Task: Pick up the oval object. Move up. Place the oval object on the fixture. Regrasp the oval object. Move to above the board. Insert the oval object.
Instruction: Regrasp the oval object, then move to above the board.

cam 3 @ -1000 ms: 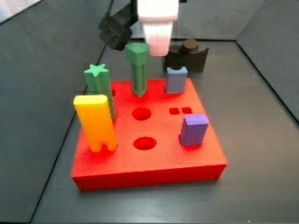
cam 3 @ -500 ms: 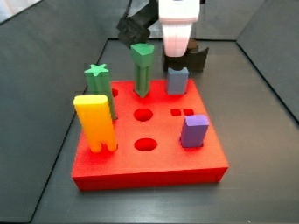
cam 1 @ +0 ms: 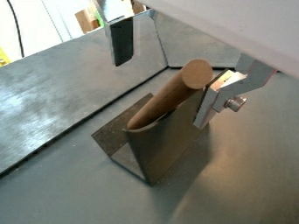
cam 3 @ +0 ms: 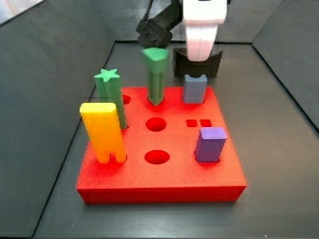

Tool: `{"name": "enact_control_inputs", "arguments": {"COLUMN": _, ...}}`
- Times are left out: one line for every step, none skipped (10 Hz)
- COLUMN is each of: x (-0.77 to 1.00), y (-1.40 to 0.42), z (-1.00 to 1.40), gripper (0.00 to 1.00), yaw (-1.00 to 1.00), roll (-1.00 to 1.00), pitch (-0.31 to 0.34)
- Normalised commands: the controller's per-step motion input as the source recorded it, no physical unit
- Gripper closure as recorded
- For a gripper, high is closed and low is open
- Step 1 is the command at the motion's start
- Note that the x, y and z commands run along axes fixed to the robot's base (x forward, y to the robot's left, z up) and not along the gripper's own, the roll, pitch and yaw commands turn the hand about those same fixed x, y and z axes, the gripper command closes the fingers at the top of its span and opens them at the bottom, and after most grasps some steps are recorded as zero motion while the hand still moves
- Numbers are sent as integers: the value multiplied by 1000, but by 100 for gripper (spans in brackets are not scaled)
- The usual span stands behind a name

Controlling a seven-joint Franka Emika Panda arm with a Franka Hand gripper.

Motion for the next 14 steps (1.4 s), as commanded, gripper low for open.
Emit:
{"name": "enact_control_inputs", "arguments": {"x": 492, "y": -40, "z": -7, "gripper": 0, "yaw": 69, "roll": 59, "pitch": 178}}
{"name": "enact_control_inputs", "arguments": {"x": 392, "y": -21, "z": -13, "gripper": 0, "yaw": 62, "roll": 47, "pitch": 174}}
{"name": "enact_control_inputs", "arguments": {"x": 349, "y": -18, "z": -7, "gripper": 0, "yaw": 62, "roll": 43, "pitch": 170}}
{"name": "enact_control_inputs", "arguments": {"x": 257, "y": -23, "z": -9, "gripper": 0, "yaw": 60, "roll": 36, "pitch": 169}}
{"name": "enact_control_inputs", "arguments": {"x": 186, "y": -22, "z": -5, "gripper": 0, "yaw": 59, "roll": 39, "pitch": 173}}
{"name": "enact_control_inputs", "arguments": {"x": 0, "y": 0, "z": 167, "gripper": 100, "yaw": 0, "roll": 0, "pitch": 0}}
{"name": "enact_control_inputs", "arguments": {"x": -234, "y": -30, "z": 1000, "gripper": 100, "yaw": -372, "roll": -62, "pitch": 224}}
{"name": "enact_control_inputs", "arguments": {"x": -239, "y": -30, "z": 1000, "gripper": 100, "yaw": -346, "roll": -66, "pitch": 234}}
{"name": "enact_control_inputs", "arguments": {"x": -227, "y": -25, "z": 1000, "gripper": 100, "yaw": -241, "roll": -71, "pitch": 240}}
{"name": "enact_control_inputs", "arguments": {"x": -205, "y": -22, "z": 1000, "gripper": 100, "yaw": -147, "roll": -81, "pitch": 254}}
{"name": "enact_control_inputs", "arguments": {"x": -193, "y": -20, "z": 1000, "gripper": 100, "yaw": -76, "roll": -70, "pitch": 261}}
{"name": "enact_control_inputs", "arguments": {"x": -181, "y": -21, "z": 1000, "gripper": 100, "yaw": -9, "roll": -42, "pitch": 250}}
{"name": "enact_control_inputs", "arguments": {"x": -168, "y": -22, "z": 1000, "gripper": 100, "yaw": 29, "roll": -32, "pitch": 218}}
{"name": "enact_control_inputs", "arguments": {"x": -156, "y": -19, "z": 1000, "gripper": 100, "yaw": 55, "roll": -37, "pitch": 175}}
